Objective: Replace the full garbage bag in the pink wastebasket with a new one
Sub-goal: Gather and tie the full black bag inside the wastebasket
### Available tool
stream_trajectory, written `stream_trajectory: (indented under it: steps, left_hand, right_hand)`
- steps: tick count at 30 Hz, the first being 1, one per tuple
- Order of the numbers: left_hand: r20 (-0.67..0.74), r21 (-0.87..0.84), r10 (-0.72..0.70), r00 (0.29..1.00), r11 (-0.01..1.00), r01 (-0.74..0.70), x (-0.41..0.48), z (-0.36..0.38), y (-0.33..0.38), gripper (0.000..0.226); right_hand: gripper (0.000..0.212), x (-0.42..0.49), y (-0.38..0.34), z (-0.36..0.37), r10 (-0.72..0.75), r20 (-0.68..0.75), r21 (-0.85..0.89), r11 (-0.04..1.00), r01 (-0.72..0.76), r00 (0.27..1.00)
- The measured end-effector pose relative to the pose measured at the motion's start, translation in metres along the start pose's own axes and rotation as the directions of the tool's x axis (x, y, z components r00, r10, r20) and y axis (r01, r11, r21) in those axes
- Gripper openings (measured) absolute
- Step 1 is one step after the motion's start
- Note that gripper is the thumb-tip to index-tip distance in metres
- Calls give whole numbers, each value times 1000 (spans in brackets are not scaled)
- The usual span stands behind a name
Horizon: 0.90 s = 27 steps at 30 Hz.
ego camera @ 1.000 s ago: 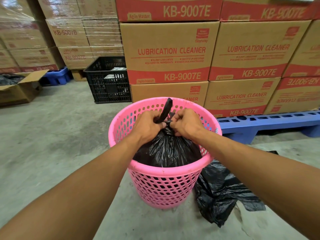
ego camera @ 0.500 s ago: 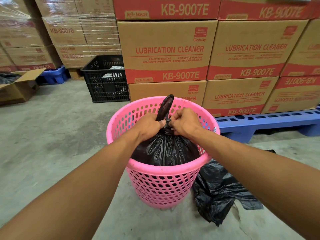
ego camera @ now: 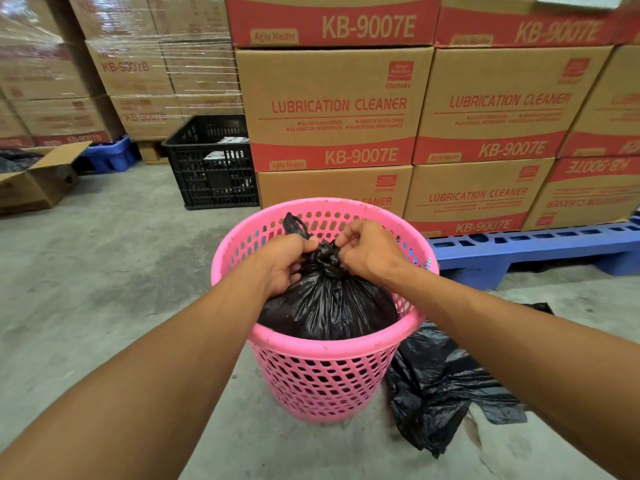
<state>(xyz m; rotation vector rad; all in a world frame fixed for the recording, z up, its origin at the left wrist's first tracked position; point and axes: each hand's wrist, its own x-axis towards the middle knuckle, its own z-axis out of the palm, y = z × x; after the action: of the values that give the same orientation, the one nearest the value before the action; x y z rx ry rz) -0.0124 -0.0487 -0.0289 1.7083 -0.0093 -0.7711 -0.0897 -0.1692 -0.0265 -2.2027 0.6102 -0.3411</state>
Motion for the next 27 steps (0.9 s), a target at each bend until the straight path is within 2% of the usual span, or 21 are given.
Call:
stream_trajectory:
  steps: [4, 9, 17, 20, 27]
  left_hand:
    - [-38, 4, -13, 999, 1000, 13, -3, 0, 1, 18]
    - [-51, -18, 14, 999, 1000, -14, -4, 1, 2, 12]
    - [-51, 40, 40, 998, 998, -38, -4, -1, 3, 12]
    - [-116, 62, 97, 989, 994, -90, 2, -3, 5, 14]
    - [-244, 50, 131, 961, 991, -122, 16, -10, 0, 19]
  right_hand:
    - [8, -18, -8, -4, -118, 24, -138, 983, 121, 993]
    - [15, -23, -5, -2, -237, -48, -275, 937, 215, 970]
    - [14, -23, -8, 4, -253, -24, -370, 901, 227, 967]
    - [13, -26, -8, 2, -245, 18, -420, 878, 230, 969]
    - [12, -28, -5, 0, -225, 161, -495, 824, 276, 961]
